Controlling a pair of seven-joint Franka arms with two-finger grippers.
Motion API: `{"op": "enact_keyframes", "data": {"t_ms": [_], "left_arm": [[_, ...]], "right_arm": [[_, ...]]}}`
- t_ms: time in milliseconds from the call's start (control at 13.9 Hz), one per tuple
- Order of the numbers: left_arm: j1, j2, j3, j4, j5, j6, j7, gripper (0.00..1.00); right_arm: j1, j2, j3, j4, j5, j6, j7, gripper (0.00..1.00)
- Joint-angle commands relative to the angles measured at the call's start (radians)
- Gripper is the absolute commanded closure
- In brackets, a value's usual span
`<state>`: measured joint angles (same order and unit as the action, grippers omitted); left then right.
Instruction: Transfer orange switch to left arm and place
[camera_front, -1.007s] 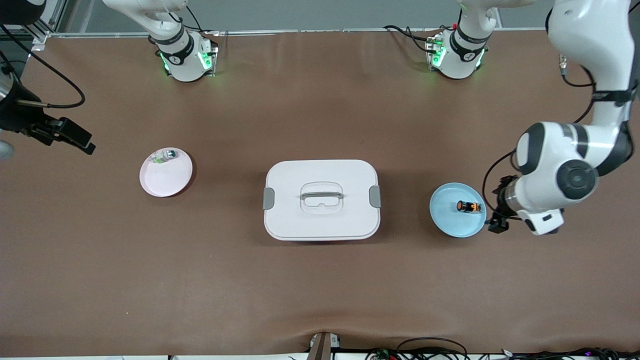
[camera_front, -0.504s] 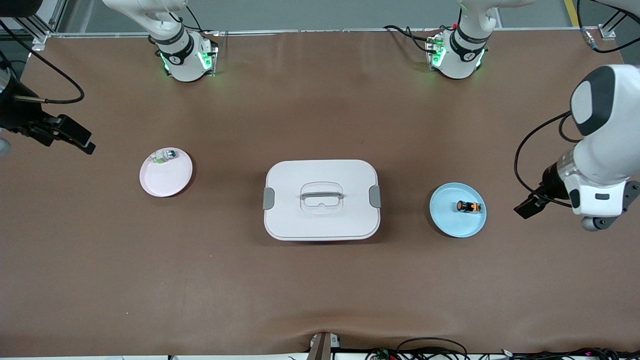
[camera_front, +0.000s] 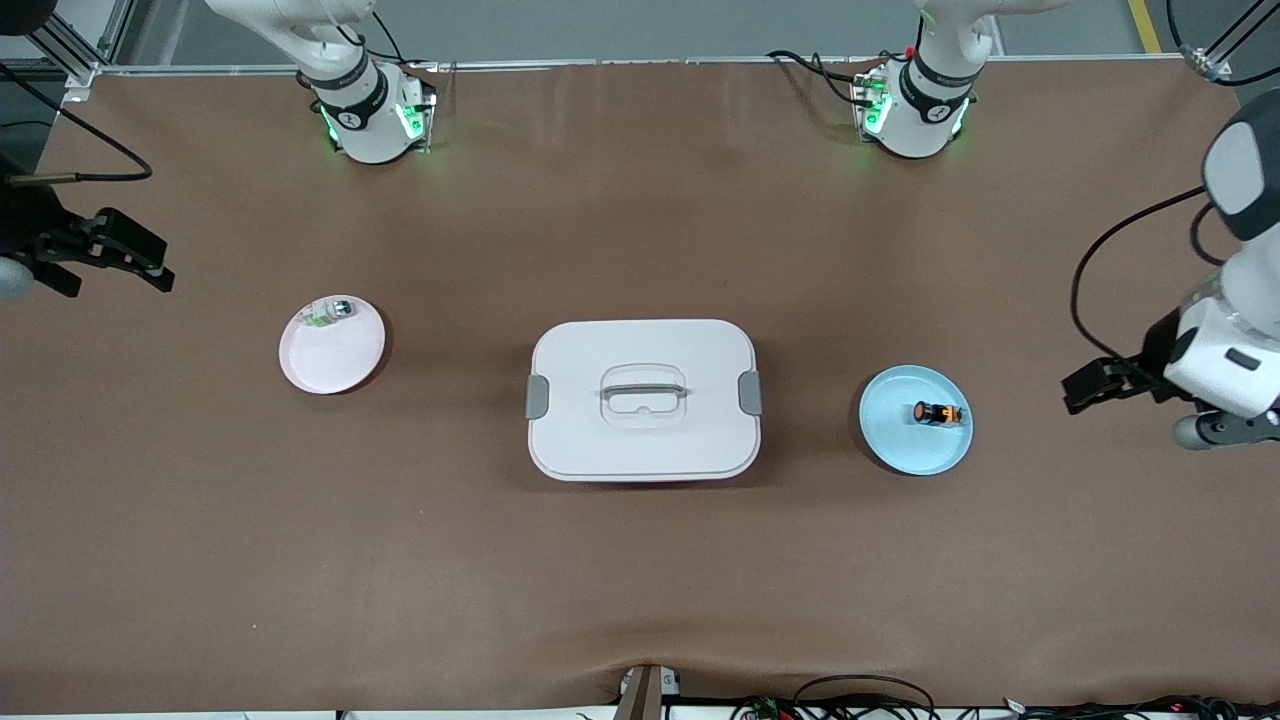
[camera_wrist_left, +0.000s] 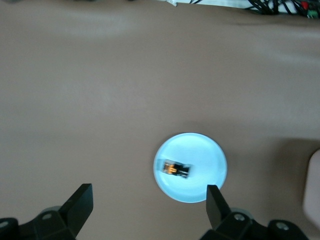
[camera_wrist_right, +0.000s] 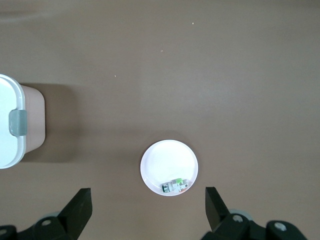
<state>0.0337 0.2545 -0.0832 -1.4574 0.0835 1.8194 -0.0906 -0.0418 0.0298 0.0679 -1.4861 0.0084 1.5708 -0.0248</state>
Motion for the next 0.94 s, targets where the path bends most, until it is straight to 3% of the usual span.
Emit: {"op": "enact_keyframes", "data": {"t_ms": [0,288,647,863], "left_arm": [[0.067,-0.021,-0.006,0.006,-0.013,-0.023,0.223,0.00],[0.054,-0.053,-0.009,0.005,-0.019,-0.046,0.215,0.00],[-0.083,-0.081,0.060,-0.003,-0.014,-0.054,0.042,0.00],[-0.095,-0.142,0.059,-0.069,-0.022,-0.043,0.035,0.00]], "right_arm": [[-0.013,0.009,0.009,0.021,0.004,-0.015,-0.014,0.00],[-0.012,0.009,0.009,0.021,0.007,-0.017,0.072,0.00],[-0.012,0.009,0.009,0.021,-0.002,-0.017,0.077,0.00],[-0.015,0.009,0.007,0.021,-0.004,-0.017,0.077,0.00]]}}
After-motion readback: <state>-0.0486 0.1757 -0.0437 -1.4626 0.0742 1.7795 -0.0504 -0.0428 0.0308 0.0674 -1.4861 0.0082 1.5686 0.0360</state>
